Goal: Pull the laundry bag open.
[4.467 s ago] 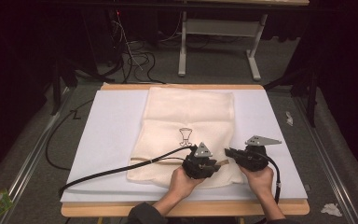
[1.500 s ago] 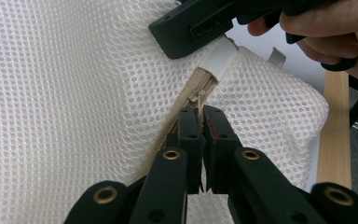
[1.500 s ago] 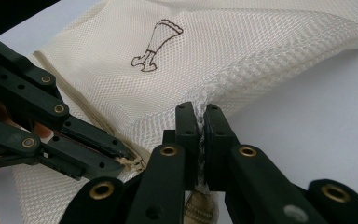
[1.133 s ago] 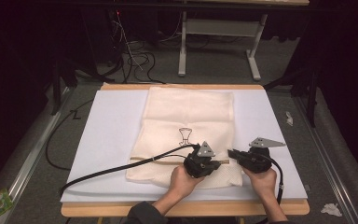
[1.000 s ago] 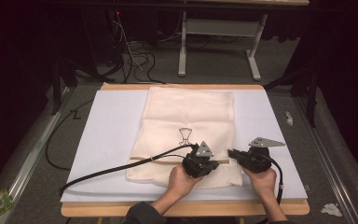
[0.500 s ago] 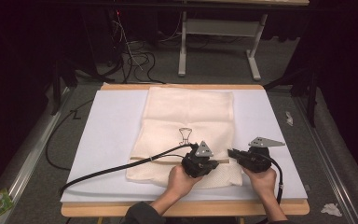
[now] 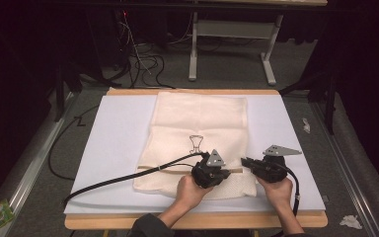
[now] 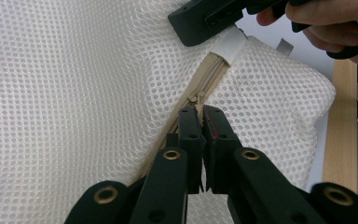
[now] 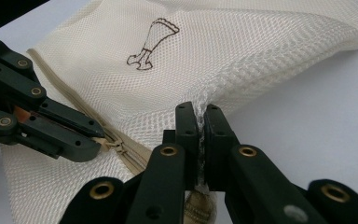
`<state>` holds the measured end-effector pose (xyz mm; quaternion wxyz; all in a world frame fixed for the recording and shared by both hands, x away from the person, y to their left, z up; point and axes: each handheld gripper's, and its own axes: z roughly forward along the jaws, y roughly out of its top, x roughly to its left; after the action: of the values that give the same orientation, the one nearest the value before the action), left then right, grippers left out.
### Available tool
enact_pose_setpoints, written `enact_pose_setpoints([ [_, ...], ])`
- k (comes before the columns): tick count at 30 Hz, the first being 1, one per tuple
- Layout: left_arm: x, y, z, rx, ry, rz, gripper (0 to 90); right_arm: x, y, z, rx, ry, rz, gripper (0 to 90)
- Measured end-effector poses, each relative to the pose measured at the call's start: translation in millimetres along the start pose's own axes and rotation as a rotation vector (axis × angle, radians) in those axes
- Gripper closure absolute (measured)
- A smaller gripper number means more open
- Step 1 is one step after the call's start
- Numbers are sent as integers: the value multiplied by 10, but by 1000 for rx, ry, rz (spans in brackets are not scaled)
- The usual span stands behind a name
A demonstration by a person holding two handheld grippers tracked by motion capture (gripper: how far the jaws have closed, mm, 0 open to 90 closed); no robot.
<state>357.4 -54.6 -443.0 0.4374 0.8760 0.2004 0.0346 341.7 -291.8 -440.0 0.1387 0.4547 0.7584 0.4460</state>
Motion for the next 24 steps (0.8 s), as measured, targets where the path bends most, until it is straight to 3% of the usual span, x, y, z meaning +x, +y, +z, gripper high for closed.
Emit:
enact_pose_setpoints([
  [5, 30, -16, -28, -10, -10, -23, 871, 11, 11, 2, 2, 2, -2, 879],
  [24, 77, -72, -113, -16, 7, -28, 871, 37, 22, 22, 5, -9, -27, 880],
])
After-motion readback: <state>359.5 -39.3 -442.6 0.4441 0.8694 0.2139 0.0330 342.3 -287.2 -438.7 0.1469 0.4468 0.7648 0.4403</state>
